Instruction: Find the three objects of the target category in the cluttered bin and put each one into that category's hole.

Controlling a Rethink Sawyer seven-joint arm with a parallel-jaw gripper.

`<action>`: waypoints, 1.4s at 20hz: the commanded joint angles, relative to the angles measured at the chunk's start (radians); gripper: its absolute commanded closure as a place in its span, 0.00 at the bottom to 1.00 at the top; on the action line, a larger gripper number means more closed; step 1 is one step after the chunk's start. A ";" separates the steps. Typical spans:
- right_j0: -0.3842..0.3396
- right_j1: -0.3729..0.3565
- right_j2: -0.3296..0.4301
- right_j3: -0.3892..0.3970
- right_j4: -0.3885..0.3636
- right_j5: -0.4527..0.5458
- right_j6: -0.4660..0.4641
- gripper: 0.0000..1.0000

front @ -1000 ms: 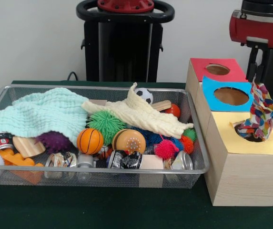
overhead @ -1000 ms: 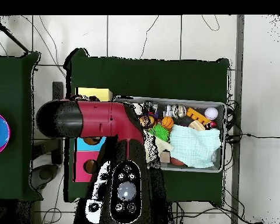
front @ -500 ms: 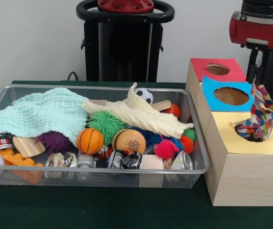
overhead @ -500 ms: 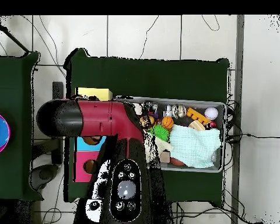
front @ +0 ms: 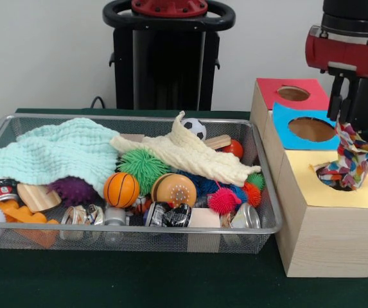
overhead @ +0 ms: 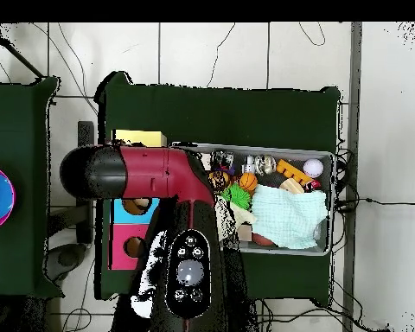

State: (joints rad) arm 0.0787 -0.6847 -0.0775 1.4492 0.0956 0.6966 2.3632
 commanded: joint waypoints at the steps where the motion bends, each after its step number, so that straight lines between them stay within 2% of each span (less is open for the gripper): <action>1: -0.047 0.063 0.072 -0.024 -0.082 0.023 -0.081 1.00; 8: -0.054 0.078 0.073 -0.036 -0.091 -0.001 -0.082 1.00; 13: -0.028 0.086 0.067 -0.040 -0.100 -0.024 -0.025 1.00; 20: -0.027 0.089 0.066 -0.058 -0.118 -0.003 -0.019 1.00; 24: -0.020 0.094 0.069 -0.063 -0.108 0.009 0.008 1.00; 28: -0.010 0.101 0.076 -0.055 -0.093 -0.021 0.038 1.00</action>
State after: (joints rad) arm 0.0658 -0.6251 -0.0772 1.3914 0.0134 0.6966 2.3632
